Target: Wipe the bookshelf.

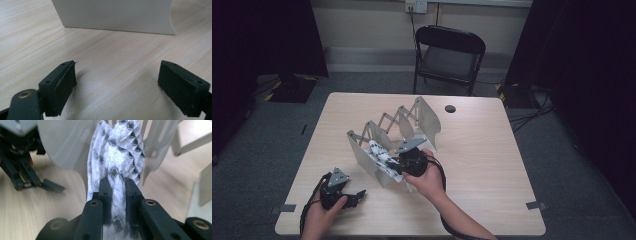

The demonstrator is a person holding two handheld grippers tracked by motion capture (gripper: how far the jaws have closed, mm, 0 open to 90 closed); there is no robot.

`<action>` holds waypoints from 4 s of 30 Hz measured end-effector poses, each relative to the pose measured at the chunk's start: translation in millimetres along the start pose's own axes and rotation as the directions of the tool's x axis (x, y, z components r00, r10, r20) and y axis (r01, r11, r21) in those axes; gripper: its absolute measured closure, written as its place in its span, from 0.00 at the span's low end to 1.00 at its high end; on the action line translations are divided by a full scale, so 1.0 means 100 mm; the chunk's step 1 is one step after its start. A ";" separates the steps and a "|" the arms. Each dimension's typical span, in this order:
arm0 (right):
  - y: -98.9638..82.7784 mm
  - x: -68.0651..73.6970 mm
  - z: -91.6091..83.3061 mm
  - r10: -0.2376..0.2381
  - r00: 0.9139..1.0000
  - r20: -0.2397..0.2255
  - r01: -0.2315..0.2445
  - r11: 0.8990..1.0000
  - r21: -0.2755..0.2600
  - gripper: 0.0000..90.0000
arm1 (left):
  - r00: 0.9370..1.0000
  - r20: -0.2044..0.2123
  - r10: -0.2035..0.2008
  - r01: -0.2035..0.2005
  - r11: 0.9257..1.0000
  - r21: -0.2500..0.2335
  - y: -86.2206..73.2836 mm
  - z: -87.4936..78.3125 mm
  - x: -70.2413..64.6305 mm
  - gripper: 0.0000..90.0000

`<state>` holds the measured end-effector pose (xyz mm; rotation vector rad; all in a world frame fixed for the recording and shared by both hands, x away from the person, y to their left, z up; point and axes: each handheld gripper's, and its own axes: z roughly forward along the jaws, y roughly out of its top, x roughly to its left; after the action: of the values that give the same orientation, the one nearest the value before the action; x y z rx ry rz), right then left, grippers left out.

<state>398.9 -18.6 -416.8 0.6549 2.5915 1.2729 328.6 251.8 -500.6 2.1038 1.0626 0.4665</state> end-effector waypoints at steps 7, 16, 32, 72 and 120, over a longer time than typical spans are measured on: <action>0.36 0.03 -0.24 -0.058 0.998 0.020 0.058 0.998 -0.031 0.87 | 1.000 0.001 -0.001 0.001 1.000 0.000 0.00 0.00 0.00 0.16; 0.46 0.20 -0.23 -0.070 0.997 -0.041 0.069 0.997 -0.036 0.87 | 1.000 0.002 -0.001 0.001 1.000 0.000 0.00 0.00 0.00 0.16; -0.06 0.27 0.26 -0.023 0.999 -0.047 0.024 0.999 0.021 0.87 | 1.000 0.002 0.000 0.000 1.000 0.001 0.00 0.00 0.00 0.16; 0.40 0.12 0.33 -0.076 0.996 -0.043 0.074 0.996 -0.041 0.87 | 1.000 0.004 0.003 -0.003 1.000 0.003 0.00 0.00 0.00 0.15; -0.35 0.10 0.71 -0.064 0.996 0.062 0.057 0.992 0.113 0.71 | 1.000 0.004 0.003 -0.003 1.000 0.002 0.00 0.00 0.00 0.15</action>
<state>403.6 17.2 -488.1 0.6208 2.6225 1.0776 328.6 251.6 -500.7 2.1076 1.0589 0.4623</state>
